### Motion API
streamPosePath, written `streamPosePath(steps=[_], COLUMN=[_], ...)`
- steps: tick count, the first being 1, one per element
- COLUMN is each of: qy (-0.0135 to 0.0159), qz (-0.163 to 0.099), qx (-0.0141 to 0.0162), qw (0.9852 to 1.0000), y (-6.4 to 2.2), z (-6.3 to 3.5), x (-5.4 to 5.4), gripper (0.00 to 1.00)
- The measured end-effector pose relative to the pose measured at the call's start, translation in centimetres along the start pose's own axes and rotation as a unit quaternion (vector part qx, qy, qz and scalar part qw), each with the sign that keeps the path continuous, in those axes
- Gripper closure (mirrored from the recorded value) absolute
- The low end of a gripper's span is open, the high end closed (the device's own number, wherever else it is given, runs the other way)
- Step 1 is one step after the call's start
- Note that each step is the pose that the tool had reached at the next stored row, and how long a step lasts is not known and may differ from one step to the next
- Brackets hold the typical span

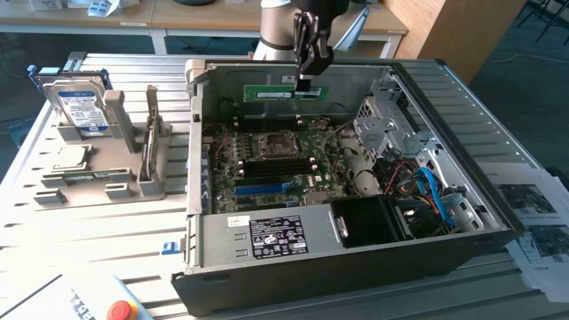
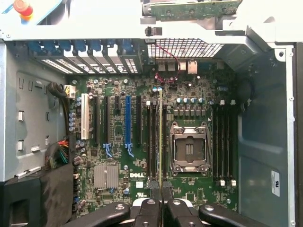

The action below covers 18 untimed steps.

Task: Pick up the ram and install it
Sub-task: 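Pick up the ram and move it above insertion slot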

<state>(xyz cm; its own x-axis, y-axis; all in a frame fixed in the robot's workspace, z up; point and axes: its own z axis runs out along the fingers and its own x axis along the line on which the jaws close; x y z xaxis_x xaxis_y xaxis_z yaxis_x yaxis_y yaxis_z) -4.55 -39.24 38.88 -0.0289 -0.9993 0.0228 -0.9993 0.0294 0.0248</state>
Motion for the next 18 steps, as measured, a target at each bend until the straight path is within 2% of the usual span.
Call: streamPosePath(steps=[12,18], qy=[-0.0011,-0.0013], qz=[0.000,0.000], qx=[-0.0001,-0.0001], qw=[1.0000,1.0000], y=[-0.02,-0.02], z=[0.72,0.77], x=[-0.02,-0.02], gripper=[0.88,0.88])
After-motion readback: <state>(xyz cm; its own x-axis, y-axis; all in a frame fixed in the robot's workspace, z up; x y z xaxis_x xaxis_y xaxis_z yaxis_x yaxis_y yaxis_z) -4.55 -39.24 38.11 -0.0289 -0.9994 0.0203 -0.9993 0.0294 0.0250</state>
